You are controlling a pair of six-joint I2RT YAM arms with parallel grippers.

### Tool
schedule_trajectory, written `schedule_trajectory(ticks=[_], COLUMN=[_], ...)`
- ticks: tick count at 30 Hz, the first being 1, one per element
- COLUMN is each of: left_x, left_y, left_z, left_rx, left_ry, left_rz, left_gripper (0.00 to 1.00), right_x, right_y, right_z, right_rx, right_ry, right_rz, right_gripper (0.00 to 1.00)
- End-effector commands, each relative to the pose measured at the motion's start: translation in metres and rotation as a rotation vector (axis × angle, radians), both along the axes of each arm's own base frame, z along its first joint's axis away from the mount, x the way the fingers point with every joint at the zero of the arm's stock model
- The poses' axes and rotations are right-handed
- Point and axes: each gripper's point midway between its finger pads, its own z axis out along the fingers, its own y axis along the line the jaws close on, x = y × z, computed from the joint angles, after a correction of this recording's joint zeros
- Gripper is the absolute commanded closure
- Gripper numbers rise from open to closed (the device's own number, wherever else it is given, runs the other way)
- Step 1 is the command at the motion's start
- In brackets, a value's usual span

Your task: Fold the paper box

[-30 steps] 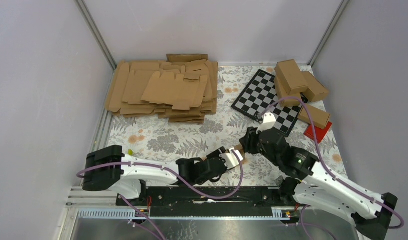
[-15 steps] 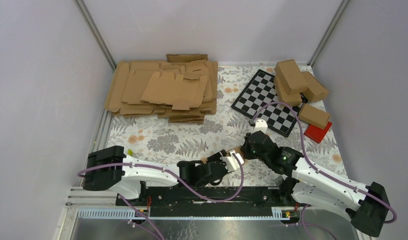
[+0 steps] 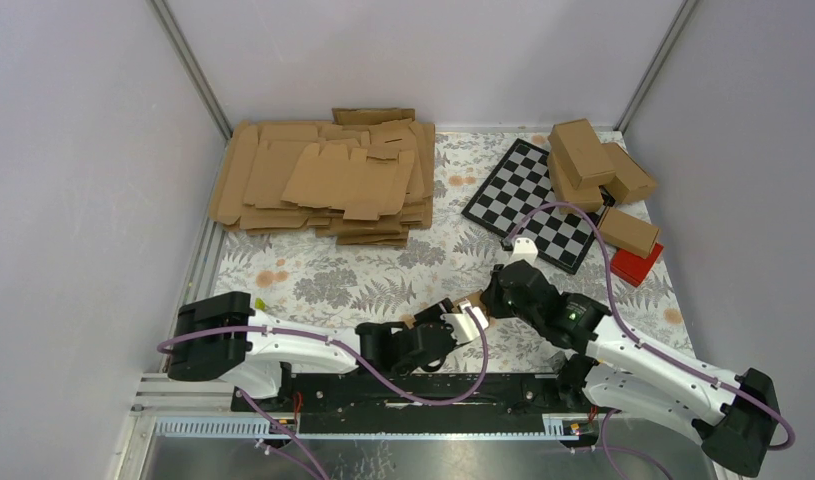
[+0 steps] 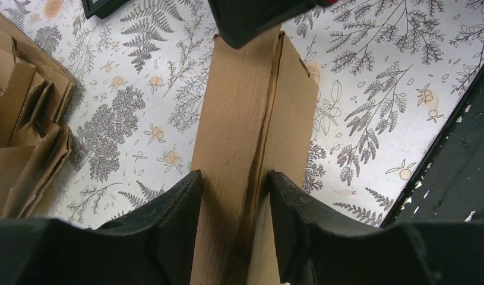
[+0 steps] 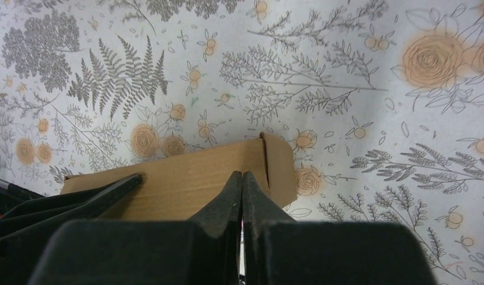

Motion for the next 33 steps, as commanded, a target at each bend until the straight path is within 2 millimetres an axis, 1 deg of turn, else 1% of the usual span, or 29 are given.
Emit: schedule_trajectory(ticks=[1,3,5,8,10,12,14,16,18,19,20,21,23,25,26,27,28,29,33], left_x=[0.001,0.001,0.000,-0.002,-0.004,-0.004,-0.005,-0.008,-0.012,-0.015,-0.019,-0.022,-0.025,-0.024,-0.021,-0.018,-0.011,-0.009,-0.010], left_y=[-0.010,-0.010,-0.010,-0.012,-0.013,-0.013,-0.012,-0.011,-0.006,-0.004,-0.002,0.001,0.010,0.022,0.029,0.035,0.042,0.046,0.051], left_z=[0.006,0.005,0.005,0.010,0.016,0.028,0.042,0.057,0.069,0.075,0.082,0.088,0.097,0.105,0.107,0.110,0.112,0.110,0.094], left_rx=[-0.023,-0.020,-0.020,-0.029,-0.057,-0.083,-0.112,-0.140,-0.161,-0.178,-0.197,-0.214,-0.253,-0.299,-0.317,-0.333,-0.348,-0.347,-0.285], left_ry=[-0.011,-0.010,-0.002,0.006,0.032,0.045,0.061,0.087,0.131,0.160,0.187,0.213,0.261,0.309,0.336,0.364,0.387,0.410,0.481], left_rz=[0.004,0.004,0.004,-0.007,0.009,0.020,0.028,0.033,0.043,0.046,0.045,0.048,0.065,0.088,0.107,0.115,0.137,0.146,0.153], left_gripper=[0.54,0.51,0.46,0.35,0.24,0.15,0.09,0.07,0.07,0.10,0.18,0.28,0.53,0.82,0.94,1.00,1.00,1.00,1.00], right_x=[-0.013,-0.018,-0.018,-0.012,-0.008,-0.006,-0.007,-0.009,-0.010,-0.010,-0.011,-0.011,-0.011,-0.011,-0.010,-0.010,-0.011,-0.011,-0.010], right_y=[-0.005,-0.006,-0.007,-0.010,-0.010,-0.009,-0.007,-0.006,-0.006,-0.006,-0.005,-0.006,-0.005,-0.006,-0.005,-0.005,-0.005,-0.004,-0.001], right_z=[-0.029,-0.040,-0.040,-0.024,-0.011,-0.005,-0.006,-0.009,-0.012,-0.014,-0.014,-0.015,-0.015,-0.015,-0.015,-0.016,-0.017,-0.017,-0.018], right_rx=[-0.012,0.000,0.003,-0.007,-0.021,-0.032,-0.034,-0.034,-0.030,-0.027,-0.023,-0.022,-0.018,-0.021,-0.021,-0.022,-0.021,-0.019,-0.018], right_ry=[0.089,0.115,0.108,0.069,0.043,0.038,0.047,0.056,0.063,0.064,0.065,0.065,0.062,0.063,0.063,0.063,0.064,0.066,0.071], right_rz=[-0.008,-0.020,-0.028,-0.033,-0.025,-0.015,-0.003,0.003,0.004,0.005,0.004,0.004,0.002,0.002,0.002,0.005,0.006,0.008,0.014], right_gripper=[1.00,1.00,1.00,1.00,1.00,1.00,1.00,1.00,1.00,1.00,1.00,1.00,1.00,1.00,1.00,1.00,1.00,1.00,1.00])
